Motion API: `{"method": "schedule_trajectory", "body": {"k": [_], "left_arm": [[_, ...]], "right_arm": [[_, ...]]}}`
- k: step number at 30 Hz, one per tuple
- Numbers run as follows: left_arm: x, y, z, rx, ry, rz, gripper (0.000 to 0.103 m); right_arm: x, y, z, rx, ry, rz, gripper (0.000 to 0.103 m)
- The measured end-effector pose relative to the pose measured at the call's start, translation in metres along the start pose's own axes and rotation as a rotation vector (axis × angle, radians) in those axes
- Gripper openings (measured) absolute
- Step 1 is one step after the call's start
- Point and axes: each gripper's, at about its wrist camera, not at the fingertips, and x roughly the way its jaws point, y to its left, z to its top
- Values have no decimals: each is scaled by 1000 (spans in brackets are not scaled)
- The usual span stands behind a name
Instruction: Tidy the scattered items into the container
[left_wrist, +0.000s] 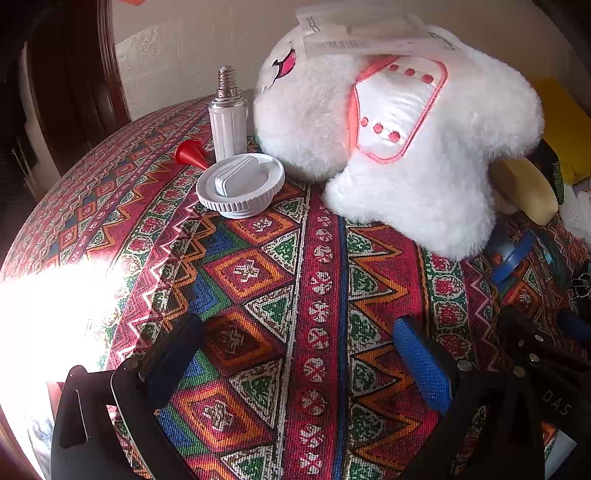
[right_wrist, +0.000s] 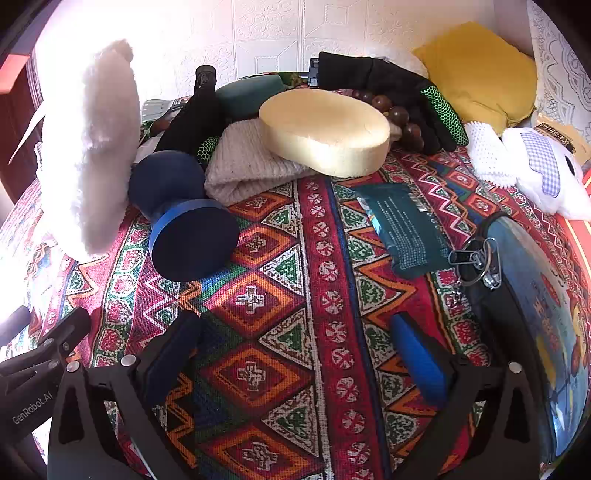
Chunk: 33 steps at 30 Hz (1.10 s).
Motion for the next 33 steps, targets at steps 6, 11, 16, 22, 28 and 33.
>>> {"method": "schedule_trajectory", "body": {"k": [6, 11, 16, 22, 28, 33], "left_arm": [[0, 0, 0, 0, 0, -1, 103], [0, 1, 0, 0, 0, -1, 103], [-1, -1, 0, 0, 0, 0, 103], [-3, -1, -1, -1, 0, 0, 103], [-2, -1, -1, 0, 0, 0, 103], [-2, 0, -1, -1, 1, -1, 103]], "right_arm": [[0, 0, 0, 0, 0, 0, 102], [0, 0, 0, 0, 0, 0, 102], [0, 0, 0, 0, 0, 0, 102], [0, 0, 0, 0, 0, 0, 102], [0, 0, 0, 0, 0, 0, 102], [0, 0, 0, 0, 0, 0, 102]]}}
